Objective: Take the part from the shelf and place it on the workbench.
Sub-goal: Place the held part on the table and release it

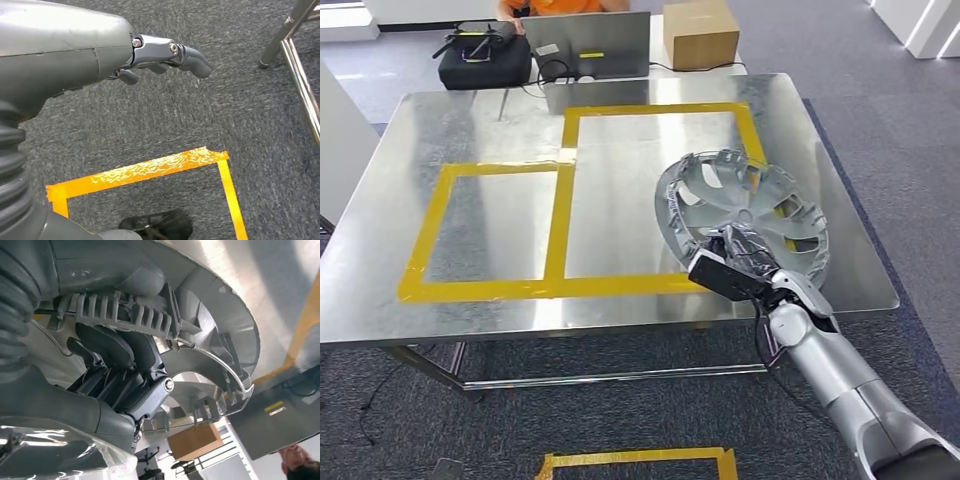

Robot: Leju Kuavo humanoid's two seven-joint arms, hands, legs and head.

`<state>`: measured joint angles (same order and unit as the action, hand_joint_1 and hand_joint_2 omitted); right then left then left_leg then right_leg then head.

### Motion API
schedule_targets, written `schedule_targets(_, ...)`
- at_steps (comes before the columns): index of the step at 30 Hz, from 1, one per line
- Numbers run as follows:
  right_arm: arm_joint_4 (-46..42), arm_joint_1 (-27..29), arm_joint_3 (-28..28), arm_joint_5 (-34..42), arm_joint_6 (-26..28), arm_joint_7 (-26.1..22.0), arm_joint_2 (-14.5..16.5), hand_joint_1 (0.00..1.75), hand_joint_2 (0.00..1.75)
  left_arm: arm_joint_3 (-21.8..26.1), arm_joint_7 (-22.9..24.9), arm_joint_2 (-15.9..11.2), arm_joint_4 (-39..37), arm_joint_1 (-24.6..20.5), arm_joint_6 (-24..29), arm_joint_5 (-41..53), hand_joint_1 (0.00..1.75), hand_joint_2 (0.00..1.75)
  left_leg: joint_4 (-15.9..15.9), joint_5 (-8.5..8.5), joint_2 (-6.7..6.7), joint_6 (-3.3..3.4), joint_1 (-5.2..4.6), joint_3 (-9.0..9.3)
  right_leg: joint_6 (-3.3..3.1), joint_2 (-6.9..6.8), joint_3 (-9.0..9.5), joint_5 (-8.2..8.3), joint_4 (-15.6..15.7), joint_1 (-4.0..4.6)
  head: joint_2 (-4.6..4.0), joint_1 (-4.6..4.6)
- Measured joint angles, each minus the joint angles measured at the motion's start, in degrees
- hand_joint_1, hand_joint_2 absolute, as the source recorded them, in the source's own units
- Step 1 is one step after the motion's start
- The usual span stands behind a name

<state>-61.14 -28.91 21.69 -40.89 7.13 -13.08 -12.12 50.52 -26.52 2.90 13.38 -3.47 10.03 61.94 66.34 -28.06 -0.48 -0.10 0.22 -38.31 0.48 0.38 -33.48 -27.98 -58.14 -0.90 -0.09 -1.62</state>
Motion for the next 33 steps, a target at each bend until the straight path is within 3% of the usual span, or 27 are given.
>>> schedule_targets(2,0.10,-0.15,1.18,-0.15,-0.27,-0.02,0.76,1.75,1.75,-0.21,0.14,-0.04,0.00,-0.12,-0.04,0.20,0.00,1.75,-5.98,1.95,-0.03,0.47,-0.17,2.57,0.37,0.05,-0.06,-0.17,-0.10,0.22,0.00,-0.05)
schedule_targets(5,0.30,-0.19,3.48,-0.55,-0.84,-0.03,1.78,1.75,1.75,-0.77,0.52,0.04,0.00,-0.22,-0.12,0.66,0.00,1.75,-7.41,1.75,0.01,0.90,-0.17,2.92,1.21,0.09,-0.48,-0.19,0.01,0.30,0.00,-0.06)
schedule_targets(7,0.33,-0.27,4.97,-0.71,-1.02,-0.05,2.49,1.75,1.75,-1.12,0.65,0.18,0.00,-0.45,-0.14,0.89,0.00,1.75,-7.89,1.99,0.08,1.47,0.12,3.21,1.74,0.05,-1.34,-1.45,-1.57,0.30,0.00,-0.22)
schedule_targets(10,0.38,-0.33,6.86,-0.70,-1.08,-0.14,3.30,1.75,1.75,-1.31,0.77,0.34,0.00,-0.82,-0.15,0.97,0.00,1.75,-8.08,2.06,0.11,1.97,0.26,3.36,2.28,-0.04,-6.10,-6.17,-11.69,0.21,0.00,-0.44)
schedule_targets(11,0.43,-0.22,7.36,-0.70,-1.10,-0.16,3.44,1.75,1.75,-1.34,0.80,0.37,0.00,-0.82,-0.15,0.97,0.00,1.75,-8.06,2.03,0.08,2.01,0.25,3.38,2.41,-0.06,-7.71,-7.03,-14.83,0.17,0.00,-0.42)
schedule_targets(12,0.50,-0.12,7.82,-0.70,-1.12,-0.16,3.54,1.31,1.31,-1.37,0.81,0.38,0.00,-0.80,-0.15,0.97,0.00,1.75,-8.03,2.01,0.02,2.03,0.25,3.39,2.49,-0.06,-8.54,-6.89,-16.18,0.16,0.00,-0.43)
schedule_targets(13,0.56,-0.09,8.20,-0.71,-1.13,-0.14,3.63,0.87,0.87,-1.40,0.83,0.39,0.00,-0.78,-0.16,0.97,0.00,1.75,-7.98,1.97,-0.04,2.02,0.25,3.41,2.50,-0.07,-8.28,-5.63,-15.20,0.16,0.00,-0.44)
schedule_targets(15,0.62,-0.27,8.78,-0.62,-1.10,-0.09,3.77,0.00,0.00,-1.46,0.85,0.41,0.00,-0.78,-0.17,0.98,0.00,1.75,-7.86,1.81,-0.14,1.84,0.25,3.49,2.28,-0.15,-5.19,-1.57,-8.07,0.16,0.00,-0.44)
schedule_targets(17,0.62,-0.63,9.24,-0.18,-0.95,-0.03,3.84,0.00,0.00,-1.54,0.79,0.39,0.00,-0.77,-0.17,0.99,0.00,1.75,-7.58,1.63,-0.15,1.37,0.01,3.34,1.85,-0.24,-1.96,0.47,-1.76,0.29,0.00,-0.39)
schedule_targets(21,0.63,-0.45,9.69,1.32,-0.21,0.10,3.81,0.00,0.00,-1.67,0.81,0.29,0.00,-0.64,0.08,0.61,0.00,0.00,-7.23,1.43,-0.05,0.31,-0.12,3.11,0.79,-0.24,-0.90,0.45,-0.06,0.31,0.00,-0.29)
schedule_targets(23,0.40,-0.27,9.27,2.14,0.63,0.22,3.71,0.00,0.00,-1.66,0.93,0.27,0.00,-0.43,0.24,0.19,0.00,0.00,-4.18,-0.69,0.02,-0.29,0.01,1.90,0.09,-0.33,-0.69,0.61,0.19,0.09,0.00,-0.19)
schedule_targets(25,-0.13,-0.09,8.48,2.75,1.49,0.39,3.51,0.00,0.00,-1.65,0.97,0.16,0.00,-0.18,0.39,-0.13,0.00,0.00,3.09,-4.37,0.08,-0.72,0.15,-1.21,-0.30,-0.35,-0.63,0.60,0.20,0.08,0.00,-0.09)
schedule_targets(27,-0.51,0.20,7.81,2.99,1.79,0.56,3.21,0.00,0.00,-1.64,0.97,0.09,0.00,0.07,0.49,-0.23,0.00,0.00,8.51,-5.98,0.09,-0.92,0.29,-3.61,-0.35,-0.33,-0.56,0.58,0.19,0.08,0.00,-0.11)
schedule_targets(28,-0.65,0.32,7.56,3.03,1.82,0.60,3.06,0.00,0.00,-1.64,0.97,0.09,0.00,0.17,0.49,-0.23,0.00,0.00,8.11,-5.12,0.09,-0.95,0.39,-3.39,-0.33,-0.29,-0.51,0.57,0.18,0.08,0.00,-0.11)
schedule_targets(29,-0.84,0.42,7.34,3.03,1.83,0.63,2.95,0.00,0.00,-1.64,0.97,0.06,0.00,0.22,0.51,-0.23,0.00,0.00,5.57,-3.36,0.10,-0.94,0.51,-2.15,-0.28,-0.24,-0.42,0.54,0.17,0.06,0.00,-0.12)
schedule_targets(31,-1.34,0.47,6.98,3.05,1.90,0.64,2.81,0.00,0.00,-1.64,0.97,0.00,0.00,0.20,0.57,-0.25,0.00,0.00,-2.25,0.15,0.11,-0.91,0.68,1.65,0.06,-0.11,-0.31,0.40,0.08,0.18,0.00,-0.07)
schedule_targets(33,-1.82,0.52,6.66,3.08,2.17,0.76,2.65,0.00,0.00,-1.63,1.01,-0.03,0.00,0.15,0.69,-0.39,0.00,0.00,-6.56,1.09,0.06,-0.64,0.66,3.64,0.66,0.02,-0.46,0.38,-0.01,0.42,0.00,-0.07)
